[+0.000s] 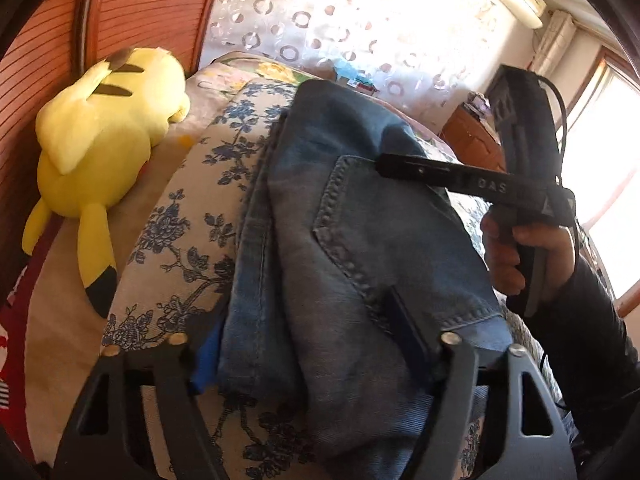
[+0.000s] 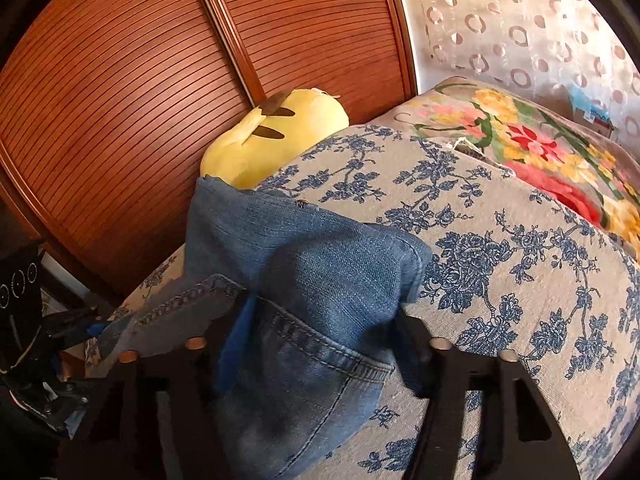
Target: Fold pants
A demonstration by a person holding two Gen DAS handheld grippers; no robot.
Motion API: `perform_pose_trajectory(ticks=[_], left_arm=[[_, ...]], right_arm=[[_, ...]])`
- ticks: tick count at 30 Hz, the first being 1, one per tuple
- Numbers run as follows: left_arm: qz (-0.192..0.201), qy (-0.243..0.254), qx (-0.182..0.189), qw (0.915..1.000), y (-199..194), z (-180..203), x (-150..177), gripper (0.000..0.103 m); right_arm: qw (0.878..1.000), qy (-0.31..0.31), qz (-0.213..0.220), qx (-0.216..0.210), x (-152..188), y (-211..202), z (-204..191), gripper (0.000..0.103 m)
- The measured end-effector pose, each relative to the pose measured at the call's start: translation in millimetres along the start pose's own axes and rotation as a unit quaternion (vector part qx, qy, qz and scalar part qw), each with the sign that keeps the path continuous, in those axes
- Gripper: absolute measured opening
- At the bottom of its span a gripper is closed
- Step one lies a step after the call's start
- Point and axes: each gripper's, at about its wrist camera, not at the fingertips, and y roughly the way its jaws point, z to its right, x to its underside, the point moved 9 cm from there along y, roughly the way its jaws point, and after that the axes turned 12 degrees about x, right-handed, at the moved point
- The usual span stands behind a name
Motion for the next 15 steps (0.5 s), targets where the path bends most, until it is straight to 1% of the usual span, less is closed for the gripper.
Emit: perform_pose_trajectory(ticks=[1,2,3,4,5,6,7,9,11,13,15], left_arm=[[0.000,0.003,0.002,1.0000,-0.5,2.0,-0.1,0.063],[-0.001,0.007,0.001,1.0000,-1.6,4.5,0.9,0.061],[-0.001,0.015,-0.003,0.9999,-2.3,6.4,0.0,0.054],[-0.001,0.023,-0.005,0.9997,-3.5,9.8,-0.9,0.044],[0.000,0.028,-0.005,0.9996,-5.5,11.4,-2.3,0.039],[-0.002,0.033,-0.007,0.9994,-6.6,14.5,-3.3,0.030],[-0.005,0.038,-0.005,0.9992,-6.7,17.7,-3.8,0.023],[-0.008,0.046,-0.001,0.9989,-6.6,22.4,-4.5,0.018],[-0.009,0.054,0.002,0.9985,-6.6,27.5,-5.0,0.017],[-0.009,0.060,0.007,0.9981,-4.5,32.1,-5.4,0.015],[-0.012,0.071,-0.001,0.9974,-0.9,35.1,-4.5,0.014]], right_arm=[[1.000,-0.002,0.003,0.000,0.0,-2.3,-1.2,0.049],[1.000,-0.003,0.007,0.002,-0.2,-5.0,-1.6,0.043],[1.000,-0.003,0.010,0.004,0.1,-7.6,-1.4,0.039],[1.000,-0.002,0.014,0.005,0.2,-11.2,-1.4,0.036],[1.000,0.001,0.020,0.006,-0.3,-15.8,-1.3,0.032],[1.000,0.007,0.027,0.005,-1.7,-21.0,-0.7,0.029],[0.999,0.011,0.035,0.006,-2.8,-27.9,-0.2,0.028],[0.998,0.009,0.053,0.012,-2.6,-43.5,-1.3,0.026],[0.998,0.010,0.064,0.024,0.9,-58.9,0.3,0.026],[0.997,0.016,0.066,0.035,7.4,-66.7,4.0,0.026],[0.997,0.014,0.057,0.046,16.8,-65.0,6.1,0.028]])
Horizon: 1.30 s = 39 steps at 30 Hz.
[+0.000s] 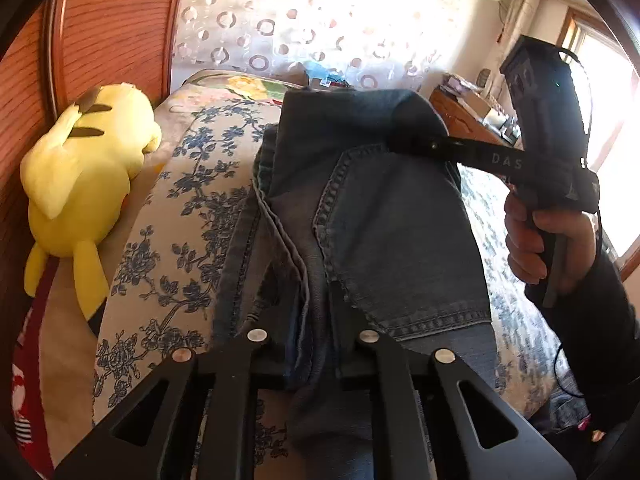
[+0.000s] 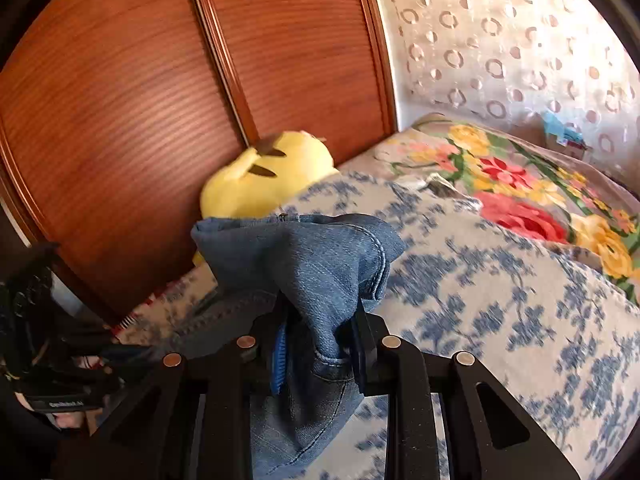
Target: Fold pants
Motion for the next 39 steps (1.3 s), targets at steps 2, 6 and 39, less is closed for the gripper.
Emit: perform_pose_trajectory(ticks=[2,6,39], left_arm=[[-0.002,-0.001,0.001,1.0000,2.4,-2.2,0.5,0.014],[-0.004,-0.009,0.004,0.9999,2.9,-6.6,0.1,0.017],[0.070,0.019,-0.018,0.9972,-58.6,-11.3,-45.2,0.010]], right_arm=[[1.000,0.005,-0.015,0.007,9.0,7.5,5.6,0.034],[0.999,0.017,-0.030,0.016,17.9,17.2,14.2,0.055],[0.998,-0.007,0.056,-0.010,-53.4,4.2,-29.4,0.024]])
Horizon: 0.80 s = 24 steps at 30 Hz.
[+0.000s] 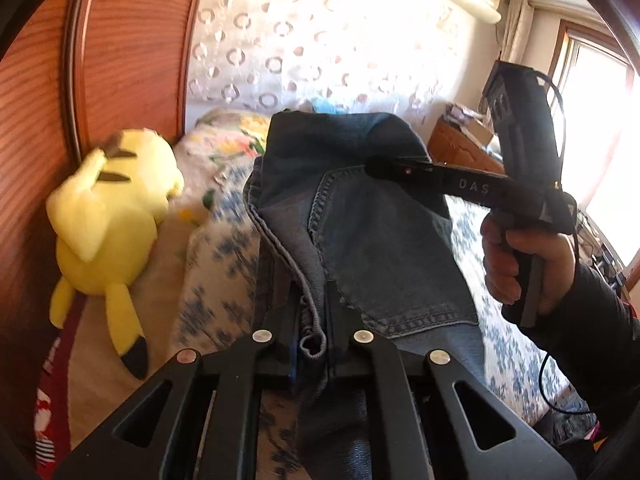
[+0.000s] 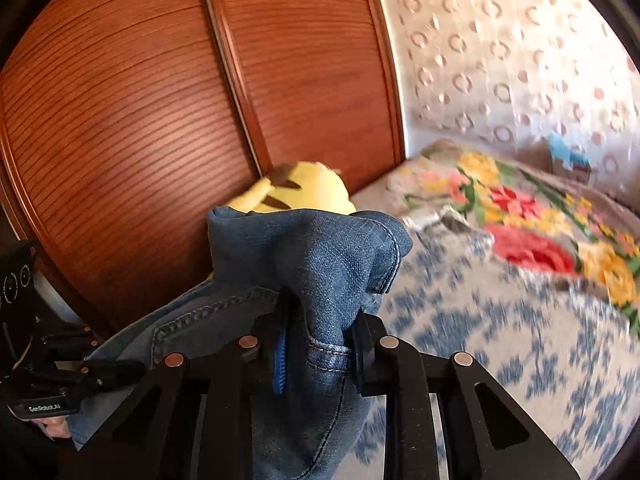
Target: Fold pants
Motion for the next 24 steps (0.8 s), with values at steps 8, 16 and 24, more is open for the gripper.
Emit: perform_pose_trajectory(ticks=[8,16,24], left_arm=[[0.051,-0.002,-0.022,0.9985,-39.2,-30.4,-44.4,0.010],[0.088,0.012,-0.064,0.9940,-81.0,-62.0,-95.9,0.010],[0.044,0.015,-0.040,0.9981,-15.0,-72.9,-110.6,0.010]], right_arm=[[0.998,-0.044,0.029,-0.020,-55.3,7.7,-41.0,0.022],[0.995,-0.050,0.060,-0.067,-113.4,28.1,-74.9,0.021],[0.997,-0.018,0.039,-0.062,-95.9,80.6,-6.9,0.021]])
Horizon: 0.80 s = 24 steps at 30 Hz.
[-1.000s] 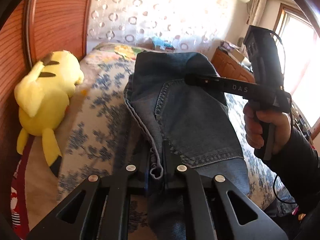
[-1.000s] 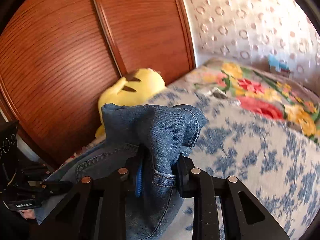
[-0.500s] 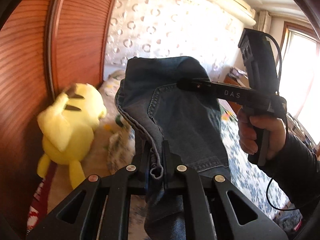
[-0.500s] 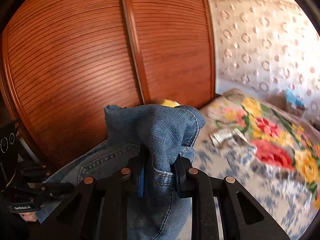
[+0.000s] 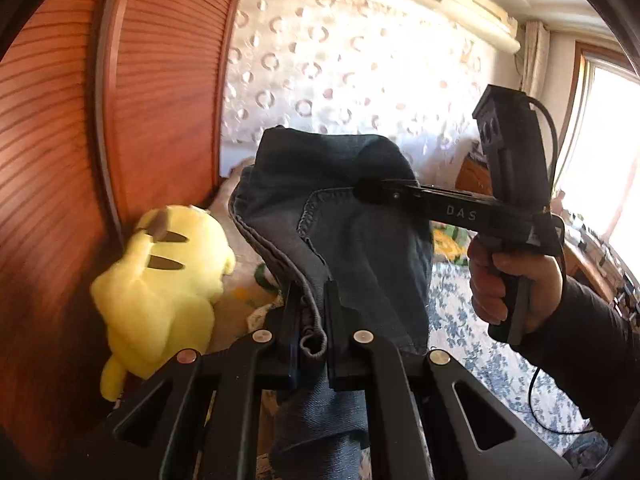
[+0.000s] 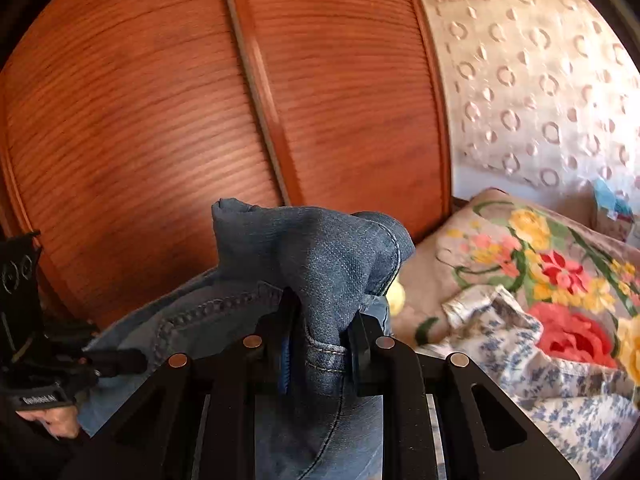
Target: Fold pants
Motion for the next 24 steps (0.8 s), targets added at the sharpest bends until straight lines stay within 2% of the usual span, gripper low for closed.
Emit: perform_pose_trajectory(ticks=[7,11,13,15,17,20,24], left_arm=[[-0.072,-0.024,0.033,0.9966,89.8,-1.6,28.5,0.010],[-0.103,-0.020,0.038,0.9938,122.0,0.9,40.4,0.011],[-0.113,-0.016,0.036,0.9928,129.4,3.4,44.2,0.013],[-0.120,-0.019,0.032,0.9920,131.4,4.0,47.2,0.014],[-0.123,-0.023,0.028,0.9918,128.6,5.9,46.9,0.015],[-0.115,-0.023,0.010,0.9931,117.3,6.0,41.4,0.027],[-0.089,-0.016,0.001,0.9959,99.3,7.8,33.5,0.050]], right_arm=[[0.996,0.042,-0.069,0.047,64.4,29.1,92.4,0.022],[0.993,0.044,-0.087,0.073,83.4,31.2,118.0,0.024],[0.990,0.044,-0.098,0.088,86.5,38.5,124.5,0.027],[0.988,0.045,-0.110,0.098,88.3,43.5,124.8,0.041],[0.986,0.047,-0.124,0.104,87.1,48.8,126.7,0.047],[0.985,0.043,-0.125,0.110,67.9,49.0,121.2,0.050],[0.985,0.025,-0.095,0.141,50.5,24.7,124.3,0.053]])
